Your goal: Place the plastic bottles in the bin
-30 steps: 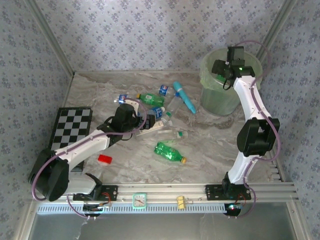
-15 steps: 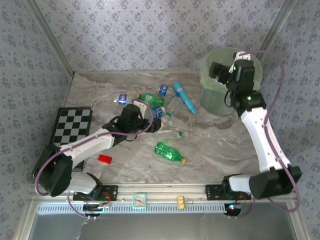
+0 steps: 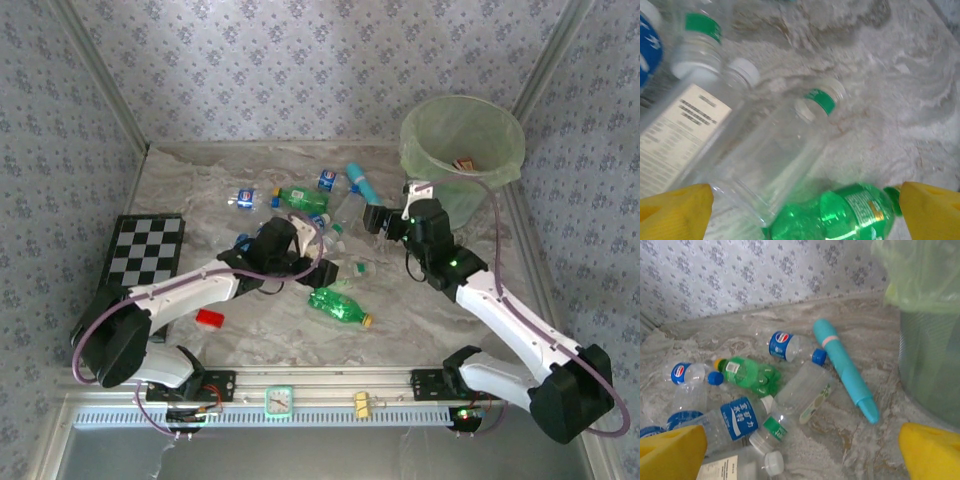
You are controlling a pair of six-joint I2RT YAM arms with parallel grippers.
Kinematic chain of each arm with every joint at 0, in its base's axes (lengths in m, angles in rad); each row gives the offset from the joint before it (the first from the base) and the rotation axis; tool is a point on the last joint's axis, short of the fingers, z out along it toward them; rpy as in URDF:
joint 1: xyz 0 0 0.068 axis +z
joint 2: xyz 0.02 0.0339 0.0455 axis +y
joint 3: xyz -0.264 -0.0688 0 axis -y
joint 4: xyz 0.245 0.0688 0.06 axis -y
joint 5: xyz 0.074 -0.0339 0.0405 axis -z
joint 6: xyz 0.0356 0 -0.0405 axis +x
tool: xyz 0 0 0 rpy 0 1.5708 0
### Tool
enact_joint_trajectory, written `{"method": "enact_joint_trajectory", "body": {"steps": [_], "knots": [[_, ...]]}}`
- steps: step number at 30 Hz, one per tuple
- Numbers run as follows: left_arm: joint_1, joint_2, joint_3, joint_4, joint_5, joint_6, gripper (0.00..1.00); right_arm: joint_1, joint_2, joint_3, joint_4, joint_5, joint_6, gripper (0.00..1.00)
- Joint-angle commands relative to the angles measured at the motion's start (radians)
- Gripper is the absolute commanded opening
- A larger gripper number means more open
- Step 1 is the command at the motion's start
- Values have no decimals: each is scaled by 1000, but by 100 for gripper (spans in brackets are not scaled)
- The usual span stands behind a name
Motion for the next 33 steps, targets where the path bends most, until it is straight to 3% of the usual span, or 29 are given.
{"method": "enact_joint_trajectory", "body": {"steps": [1,12,24,28,33], "knots": [[-43,35,66,-111,60,57,95,6,-1,-9,65,66,35,100],[-144,194,232,-218,43,187,94,-39,-79,-14,13,143,-2,100],[-233,319,343,-396,10,347,92,-121,-154,-89,29,98,59,100],[-245,322,338,-410,-32,359,93,-131,-150,-93,40,87,63,100],[-248,342,341,-450,-186,390,94,-133,-148,-95,36,81,61,100]]}}
